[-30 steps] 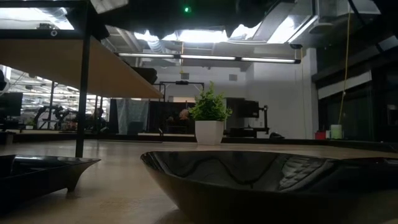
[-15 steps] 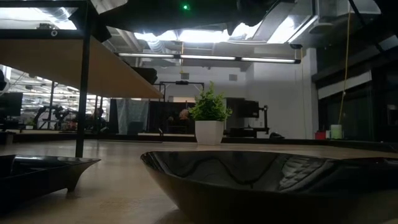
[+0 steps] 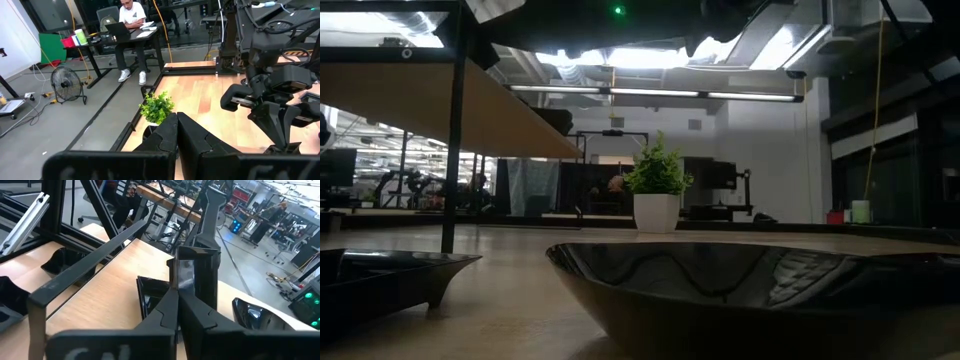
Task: Pick & Place Mini shaped plates
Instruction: Stack the black square plate on top of the black square plate on the shelf
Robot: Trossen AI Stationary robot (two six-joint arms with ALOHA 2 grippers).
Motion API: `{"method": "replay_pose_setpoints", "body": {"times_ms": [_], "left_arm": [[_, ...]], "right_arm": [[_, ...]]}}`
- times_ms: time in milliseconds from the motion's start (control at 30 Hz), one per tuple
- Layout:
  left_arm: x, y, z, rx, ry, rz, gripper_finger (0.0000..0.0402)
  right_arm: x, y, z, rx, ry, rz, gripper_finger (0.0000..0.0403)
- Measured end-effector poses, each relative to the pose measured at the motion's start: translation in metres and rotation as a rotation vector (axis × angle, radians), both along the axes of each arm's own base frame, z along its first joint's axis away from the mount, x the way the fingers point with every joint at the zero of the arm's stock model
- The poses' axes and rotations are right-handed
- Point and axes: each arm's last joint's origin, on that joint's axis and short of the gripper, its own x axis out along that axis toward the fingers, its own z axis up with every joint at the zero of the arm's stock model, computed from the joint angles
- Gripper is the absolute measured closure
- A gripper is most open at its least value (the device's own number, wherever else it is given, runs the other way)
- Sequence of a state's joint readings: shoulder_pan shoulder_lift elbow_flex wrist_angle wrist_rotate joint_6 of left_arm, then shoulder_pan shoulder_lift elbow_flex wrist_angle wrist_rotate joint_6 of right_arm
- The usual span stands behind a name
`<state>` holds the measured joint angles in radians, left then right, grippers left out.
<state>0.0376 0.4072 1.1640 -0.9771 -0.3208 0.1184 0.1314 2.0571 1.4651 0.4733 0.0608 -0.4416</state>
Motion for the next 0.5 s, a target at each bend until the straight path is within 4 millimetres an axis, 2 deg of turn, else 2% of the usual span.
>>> {"method": "replay_pose_setpoints", "body": {"times_ms": [333, 500], "left_arm": [[0.0, 0.0, 0.0, 0.0, 0.0, 0.0, 0.0398], [-0.0001, 0.0, 0.0, 0.0, 0.0, 0.0, 0.0398]], "right_arm": [[-0.0002, 0.0, 0.0004, 0.023, 0.001, -0.002, 0.0318], [-0.0002, 0.0, 0.0004, 0.023, 0.001, -0.002, 0.0294]]}}
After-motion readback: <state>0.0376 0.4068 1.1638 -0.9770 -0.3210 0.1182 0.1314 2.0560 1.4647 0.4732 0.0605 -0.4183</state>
